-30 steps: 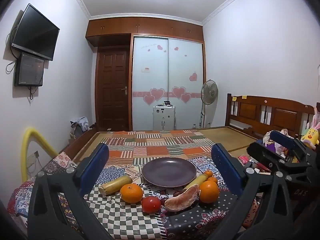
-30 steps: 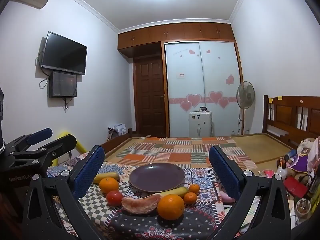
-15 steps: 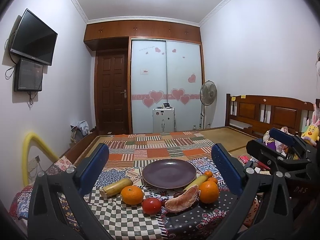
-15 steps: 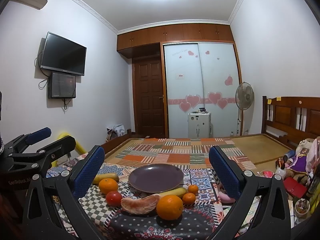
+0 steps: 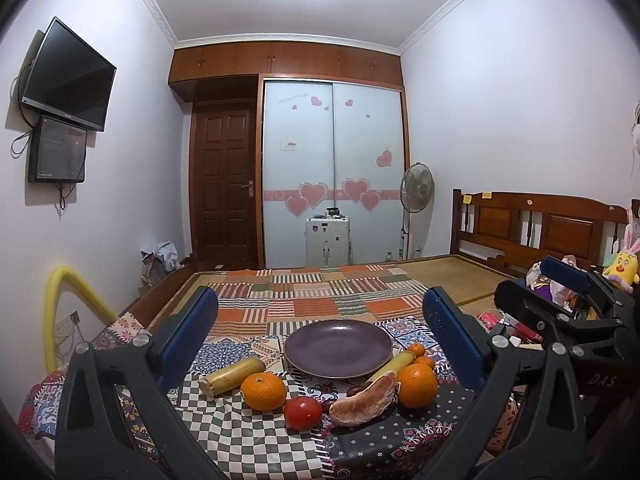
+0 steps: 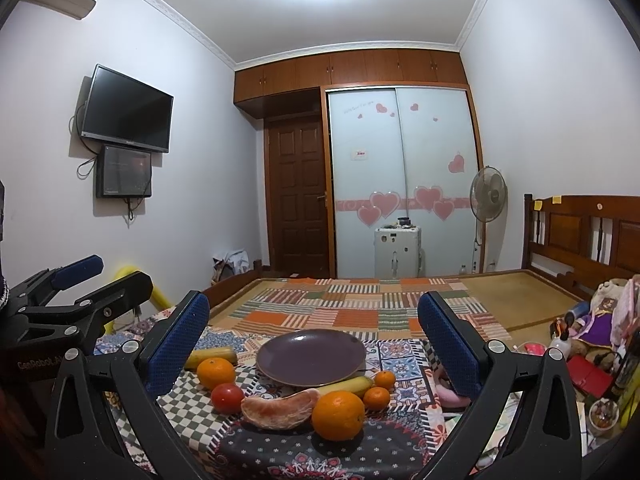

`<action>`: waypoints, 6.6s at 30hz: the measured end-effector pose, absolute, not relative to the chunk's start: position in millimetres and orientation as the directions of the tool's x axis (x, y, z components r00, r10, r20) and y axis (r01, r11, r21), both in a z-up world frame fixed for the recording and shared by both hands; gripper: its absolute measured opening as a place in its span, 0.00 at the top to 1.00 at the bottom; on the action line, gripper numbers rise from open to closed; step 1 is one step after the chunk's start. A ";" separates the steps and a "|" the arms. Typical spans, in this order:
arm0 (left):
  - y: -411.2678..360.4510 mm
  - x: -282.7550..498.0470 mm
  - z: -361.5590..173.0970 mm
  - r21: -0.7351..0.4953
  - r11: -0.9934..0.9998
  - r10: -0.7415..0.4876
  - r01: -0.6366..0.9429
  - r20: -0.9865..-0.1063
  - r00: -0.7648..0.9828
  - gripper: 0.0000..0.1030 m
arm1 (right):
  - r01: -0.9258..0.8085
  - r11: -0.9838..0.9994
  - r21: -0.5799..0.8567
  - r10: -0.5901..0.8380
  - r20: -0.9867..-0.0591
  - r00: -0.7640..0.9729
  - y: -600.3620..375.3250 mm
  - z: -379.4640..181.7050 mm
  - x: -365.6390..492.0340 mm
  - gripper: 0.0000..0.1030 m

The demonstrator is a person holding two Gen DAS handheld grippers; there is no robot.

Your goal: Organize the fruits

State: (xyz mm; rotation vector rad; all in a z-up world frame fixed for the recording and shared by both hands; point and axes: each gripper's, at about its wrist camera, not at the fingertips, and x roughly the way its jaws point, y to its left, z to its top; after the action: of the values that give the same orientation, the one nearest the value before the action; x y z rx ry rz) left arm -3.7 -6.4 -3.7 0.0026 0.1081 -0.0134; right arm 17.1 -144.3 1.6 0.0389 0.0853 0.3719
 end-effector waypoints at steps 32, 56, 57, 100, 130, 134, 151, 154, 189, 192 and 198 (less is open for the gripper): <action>-5.1 -2.0 -4.3 -0.011 1.000 -0.025 0.024 -0.105 0.994 0.00 | -0.365 0.929 0.058 0.368 -0.064 0.927 -145.8 4.4 16.6 0.00; 44.9 38.7 -55.1 -0.043 0.999 0.017 -0.032 -0.313 0.950 0.00 | -0.286 0.958 -0.004 0.269 -0.324 0.907 -150.3 -66.2 67.6 0.00; 49.2 41.0 -58.8 -0.042 0.998 0.024 -0.040 -0.327 0.945 0.00 | -0.281 0.960 -0.016 0.258 -0.349 0.901 -150.4 -72.6 71.0 0.00; 24.8 146.0 -163.2 -0.087 0.993 -0.121 0.084 -0.643 0.757 0.52 | -0.411 0.895 0.173 0.436 -0.533 0.725 -143.0 -124.3 126.5 0.39; 28.6 127.2 -69.9 -0.058 0.995 -0.099 0.082 -0.465 0.880 0.55 | -0.423 0.898 0.122 0.436 -0.383 0.814 -156.8 -61.9 132.8 0.40; 26.2 140.1 -60.9 -0.049 0.995 -0.100 0.088 -0.453 0.886 0.55 | -0.431 0.894 0.119 0.444 -0.359 0.821 -153.5 -53.6 142.7 0.40; 13.0 211.0 -49.7 0.008 0.996 -0.074 0.088 -0.466 0.882 0.55 | -0.451 0.885 0.115 0.459 -0.372 0.807 -136.2 -54.0 202.7 0.40; 12.1 224.3 -54.4 0.017 0.996 -0.068 0.087 -0.481 0.874 0.54 | -0.450 0.887 0.103 0.452 -0.394 0.800 -132.7 -59.0 213.7 0.40; 24.7 340.3 -136.2 -0.073 0.996 -0.087 0.047 -0.819 0.568 0.55 | -0.553 0.832 -0.044 0.329 -0.763 0.556 -84.7 -104.0 294.7 0.40; 26.0 341.8 -138.0 -0.109 0.993 -0.117 0.047 -0.828 0.548 0.54 | -0.560 0.827 -0.046 0.331 -0.766 0.552 -83.6 -103.6 295.2 0.39; 24.3 343.2 -139.3 -0.076 0.996 -0.088 0.044 -0.836 0.541 0.43 | -0.561 0.827 -0.027 0.347 -0.761 0.548 -86.5 -103.0 293.3 0.38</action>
State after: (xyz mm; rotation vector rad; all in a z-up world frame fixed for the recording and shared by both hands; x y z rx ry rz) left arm 343.2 24.3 -139.3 -0.0480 0.9958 -0.0780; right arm 293.3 -86.5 -103.0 -0.2823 0.8308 0.5460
